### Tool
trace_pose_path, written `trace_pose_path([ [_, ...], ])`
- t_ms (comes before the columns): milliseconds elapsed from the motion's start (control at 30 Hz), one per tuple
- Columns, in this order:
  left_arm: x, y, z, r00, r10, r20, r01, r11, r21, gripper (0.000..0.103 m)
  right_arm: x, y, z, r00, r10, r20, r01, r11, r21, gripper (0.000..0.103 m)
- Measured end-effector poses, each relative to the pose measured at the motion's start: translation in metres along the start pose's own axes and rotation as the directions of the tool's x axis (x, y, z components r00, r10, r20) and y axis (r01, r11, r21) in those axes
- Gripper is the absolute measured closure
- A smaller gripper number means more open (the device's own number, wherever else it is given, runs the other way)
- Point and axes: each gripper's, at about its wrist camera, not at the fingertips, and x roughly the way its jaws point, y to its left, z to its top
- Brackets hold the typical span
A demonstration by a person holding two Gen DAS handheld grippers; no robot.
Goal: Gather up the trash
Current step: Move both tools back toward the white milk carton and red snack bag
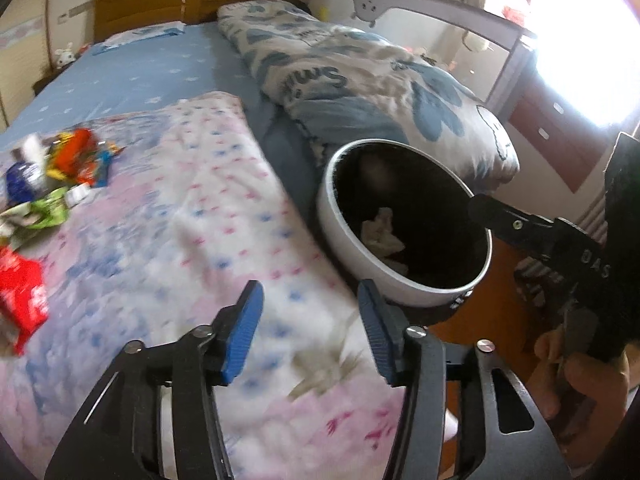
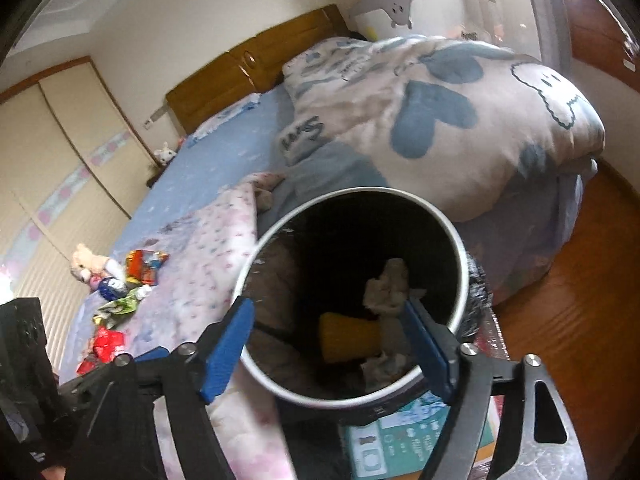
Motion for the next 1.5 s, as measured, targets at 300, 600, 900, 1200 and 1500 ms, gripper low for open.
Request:
trace_pose_path([
  [300, -0.041, 0.048, -0.029, 0.997, 0.066, 0.05, -0.061, 0.995, -0.084, 0.05, -0.008, 0.052, -0.024, 0.997, 0.076, 0.015, -0.075, 0.995, -0.06, 0.016],
  [600, -0.071, 0.102, -0.061, 0.988, 0.144, 0.064, -0.13, 0.974, -0.186, 0.05, 0.004, 0.109, -0.049, 0.987, 0.153, -0.041, -0.158, 0.979, -0.129, 0.016],
  [900, -0.093, 0.149, -0.085, 0.974, 0.217, 0.063, -0.193, 0.944, -0.267, 0.05, 0.018, 0.159, -0.07, 0.973, 0.21, -0.095, -0.225, 0.955, -0.195, 0.016],
  [1200, -0.105, 0.2, -0.104, 0.956, 0.291, 0.028, -0.264, 0.9, -0.347, 0.05, 0.038, 0.198, -0.083, 0.955, 0.249, -0.16, -0.282, 0.93, -0.237, 0.016],
  [1500, -0.115, 0.25, -0.106, 0.931, 0.364, -0.006, -0.345, 0.877, -0.333, 0.038, 0.066, 0.239, -0.094, 0.927, 0.294, -0.233, -0.351, 0.899, -0.263, 0.016],
])
